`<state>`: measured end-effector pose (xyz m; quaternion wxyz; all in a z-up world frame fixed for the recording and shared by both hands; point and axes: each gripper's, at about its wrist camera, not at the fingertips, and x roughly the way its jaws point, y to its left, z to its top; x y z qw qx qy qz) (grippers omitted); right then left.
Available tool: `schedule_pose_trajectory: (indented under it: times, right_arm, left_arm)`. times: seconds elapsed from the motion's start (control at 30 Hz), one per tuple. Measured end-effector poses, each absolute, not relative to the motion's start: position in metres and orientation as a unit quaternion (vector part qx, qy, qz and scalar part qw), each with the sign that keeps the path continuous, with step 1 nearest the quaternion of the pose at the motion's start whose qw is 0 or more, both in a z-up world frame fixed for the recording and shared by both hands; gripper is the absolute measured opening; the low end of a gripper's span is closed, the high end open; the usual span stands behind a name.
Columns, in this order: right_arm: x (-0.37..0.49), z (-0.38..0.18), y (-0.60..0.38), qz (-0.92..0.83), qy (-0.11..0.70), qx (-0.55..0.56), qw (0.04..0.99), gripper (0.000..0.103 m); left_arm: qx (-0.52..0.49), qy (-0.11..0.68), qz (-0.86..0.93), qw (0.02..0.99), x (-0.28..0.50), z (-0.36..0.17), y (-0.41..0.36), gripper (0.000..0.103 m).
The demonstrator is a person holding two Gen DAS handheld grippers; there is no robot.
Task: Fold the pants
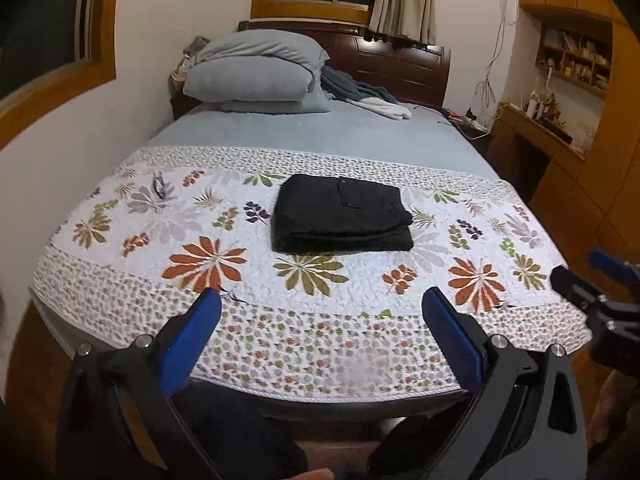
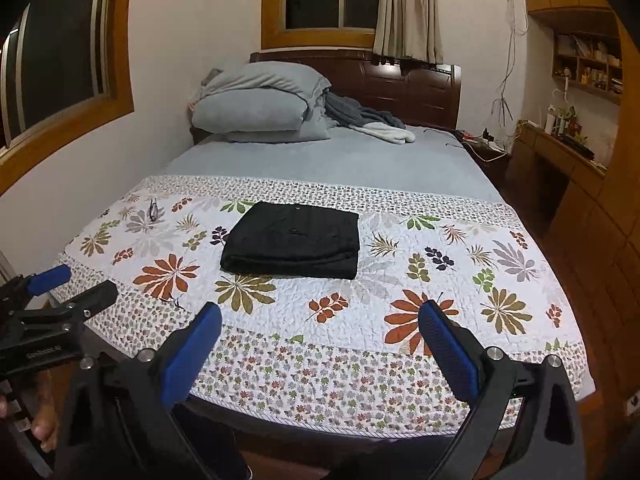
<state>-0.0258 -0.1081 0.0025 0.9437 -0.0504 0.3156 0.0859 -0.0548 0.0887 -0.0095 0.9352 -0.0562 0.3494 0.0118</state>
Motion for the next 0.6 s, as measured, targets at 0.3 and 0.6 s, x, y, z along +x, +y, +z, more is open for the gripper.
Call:
schedule_pose_trajectory:
  times: [0.3,0.6]
  right_arm:
    - [-0.016,-0.008,-0.109,0.084,0.327,-0.042,0.94,0.099]
    - [-0.014,-0.007,-0.11,0.086,0.324,-0.04,0.941,0.099]
  left_arm:
    - [-0.054,0.317,0.037,0.946,-0.048,-0.005,0.094,0.097]
    - [-0.067,0.334,0.045,0.939,-0.047,-0.002,0.102,0.1]
